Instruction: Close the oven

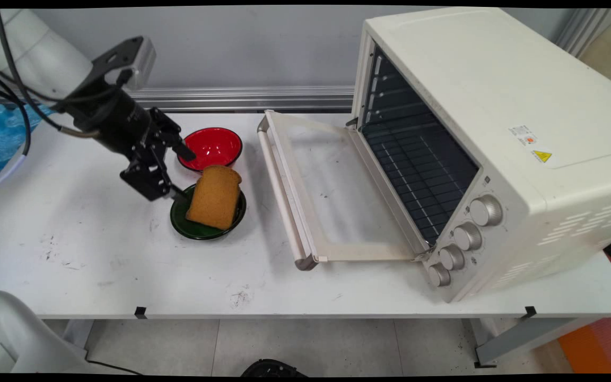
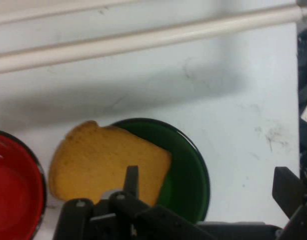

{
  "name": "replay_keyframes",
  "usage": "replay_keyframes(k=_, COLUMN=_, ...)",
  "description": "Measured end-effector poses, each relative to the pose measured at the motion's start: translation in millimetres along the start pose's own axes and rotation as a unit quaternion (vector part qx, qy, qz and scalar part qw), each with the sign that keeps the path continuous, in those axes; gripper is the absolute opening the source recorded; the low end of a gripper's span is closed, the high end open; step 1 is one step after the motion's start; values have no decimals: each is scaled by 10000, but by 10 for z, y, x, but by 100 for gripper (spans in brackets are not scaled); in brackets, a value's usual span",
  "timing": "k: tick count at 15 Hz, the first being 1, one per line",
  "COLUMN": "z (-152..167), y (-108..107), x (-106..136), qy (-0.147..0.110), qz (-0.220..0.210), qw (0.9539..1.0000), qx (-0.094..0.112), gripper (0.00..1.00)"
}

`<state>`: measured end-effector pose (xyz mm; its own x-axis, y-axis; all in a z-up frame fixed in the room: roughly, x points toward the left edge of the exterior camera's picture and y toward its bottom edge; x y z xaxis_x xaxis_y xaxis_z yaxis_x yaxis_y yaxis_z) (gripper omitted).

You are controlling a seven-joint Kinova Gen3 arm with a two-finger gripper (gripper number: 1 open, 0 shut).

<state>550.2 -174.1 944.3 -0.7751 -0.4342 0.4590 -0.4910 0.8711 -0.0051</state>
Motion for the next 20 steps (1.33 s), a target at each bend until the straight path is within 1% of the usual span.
replay_keyframes(k=4, z=5, y=-214, x=-25, qy=224, qz=-216, qw=9995, qx=68, gripper=100)
replay_keyframes(k=8, z=141, y=-388, x=-65, qy=405, qz=-324, qw=9986, qx=56, gripper=100)
replay_keyframes(k=15, z=569, y=-563, x=-51, qy=650, qz=-352, qw=9973, qx=4, gripper=100)
replay_keyframes(k=20, z=922, y=-616, x=-35, qy=718, qz=-363, qw=9968, qx=-15, gripper=100)
